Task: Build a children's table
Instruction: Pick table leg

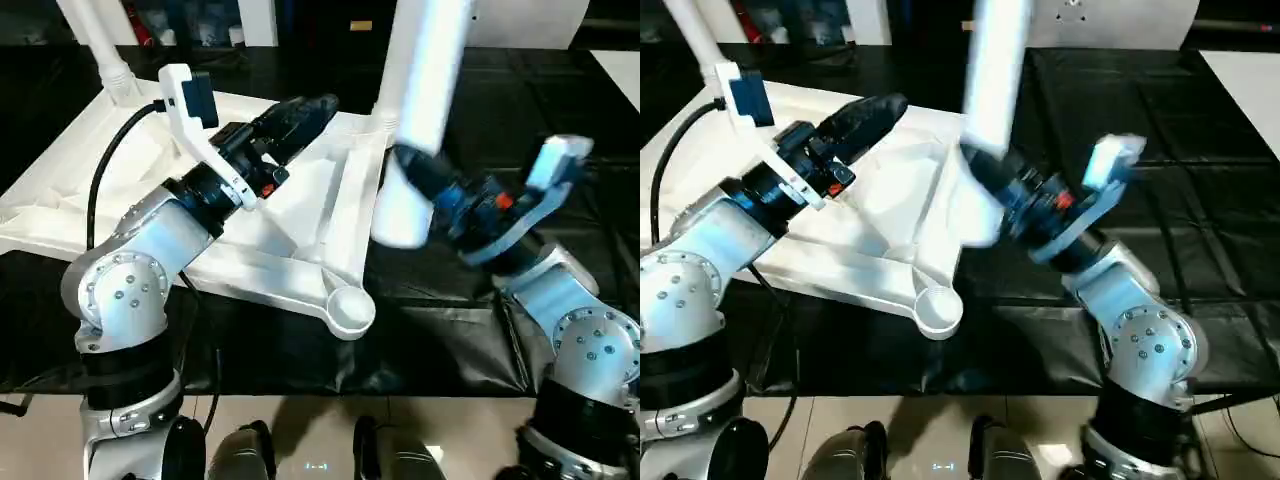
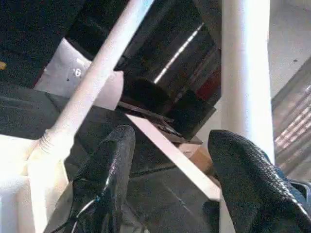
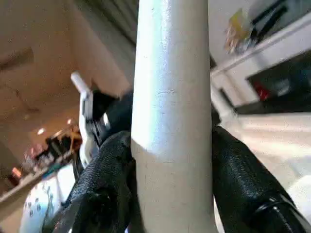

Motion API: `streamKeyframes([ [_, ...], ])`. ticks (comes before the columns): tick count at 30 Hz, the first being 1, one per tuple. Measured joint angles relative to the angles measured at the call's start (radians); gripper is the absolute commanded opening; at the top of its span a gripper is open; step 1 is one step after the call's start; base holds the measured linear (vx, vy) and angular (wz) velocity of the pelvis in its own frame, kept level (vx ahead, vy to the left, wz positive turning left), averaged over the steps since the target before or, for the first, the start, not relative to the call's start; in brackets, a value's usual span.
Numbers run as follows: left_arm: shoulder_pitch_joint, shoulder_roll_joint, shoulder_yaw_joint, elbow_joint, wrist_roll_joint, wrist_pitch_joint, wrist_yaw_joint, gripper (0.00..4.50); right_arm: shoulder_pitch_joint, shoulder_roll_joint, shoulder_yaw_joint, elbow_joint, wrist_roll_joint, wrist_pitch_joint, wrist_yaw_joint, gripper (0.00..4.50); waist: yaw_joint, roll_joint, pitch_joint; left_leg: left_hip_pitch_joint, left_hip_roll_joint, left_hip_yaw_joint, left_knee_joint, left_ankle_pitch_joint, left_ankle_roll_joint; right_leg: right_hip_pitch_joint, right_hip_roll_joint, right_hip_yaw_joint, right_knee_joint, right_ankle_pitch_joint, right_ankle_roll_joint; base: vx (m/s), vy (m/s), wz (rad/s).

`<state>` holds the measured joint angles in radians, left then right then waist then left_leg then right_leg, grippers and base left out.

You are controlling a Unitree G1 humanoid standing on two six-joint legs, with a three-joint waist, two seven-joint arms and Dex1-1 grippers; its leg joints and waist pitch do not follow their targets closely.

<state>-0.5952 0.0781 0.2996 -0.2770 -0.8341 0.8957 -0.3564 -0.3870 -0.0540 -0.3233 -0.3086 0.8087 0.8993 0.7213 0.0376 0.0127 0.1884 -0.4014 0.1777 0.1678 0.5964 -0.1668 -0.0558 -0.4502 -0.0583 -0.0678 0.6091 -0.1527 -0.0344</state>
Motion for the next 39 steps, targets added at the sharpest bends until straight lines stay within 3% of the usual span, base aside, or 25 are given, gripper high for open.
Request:
streamKeyframes([
  [12,0.009,0.009,0.004,0.106,-0.125,0.071,-0.085,2.90,0.083,-0.090,0.172,0.007,-0.074,-0.097,0.128,1.91,0.006,-0.015,-0.011,-0.001,0.000,0.000,0.006,0.003,0.004,0.001,-0.001,0.001,0.000,0.004,0.007,0.000,0.000,0.00],
  [18,0.024,0.020,0.023,0.116,-0.246,0.124,-0.161,2.90,0.086,-0.110,0.218,0.006,-0.075,-0.136,0.178,1.89,0.015,-0.016,-0.014,-0.001,0.000,0.000,0.008,0.003,0.003,0.002,-0.001,0.001,0.000,0.005,0.006,0.000,0.000,0.00],
  [24,0.045,0.031,0.024,0.139,-0.311,0.127,-0.266,2.90,0.097,-0.110,0.222,0.055,-0.088,-0.161,0.149,1.88,0.021,-0.017,-0.015,-0.001,0.000,0.000,0.010,0.004,0.004,0.004,-0.001,0.001,0.000,0.005,0.006,0.000,0.000,0.00],
  [29,0.091,0.071,0.011,0.138,-0.302,0.103,-0.342,2.90,0.098,-0.128,0.227,0.058,-0.096,-0.166,0.154,1.88,0.020,-0.018,-0.015,0.001,0.000,-0.001,0.010,0.004,0.004,0.007,-0.001,0.001,0.000,0.005,0.006,0.000,0.000,0.00],
  [39,0.115,0.161,-0.082,0.136,-0.202,0.012,-0.499,2.90,0.117,-0.162,0.285,0.057,-0.109,-0.197,0.189,1.88,0.019,-0.020,-0.016,0.003,0.000,-0.001,0.010,0.004,0.004,0.009,-0.001,0.001,-0.001,0.005,0.007,0.000,0.000,0.00],
])
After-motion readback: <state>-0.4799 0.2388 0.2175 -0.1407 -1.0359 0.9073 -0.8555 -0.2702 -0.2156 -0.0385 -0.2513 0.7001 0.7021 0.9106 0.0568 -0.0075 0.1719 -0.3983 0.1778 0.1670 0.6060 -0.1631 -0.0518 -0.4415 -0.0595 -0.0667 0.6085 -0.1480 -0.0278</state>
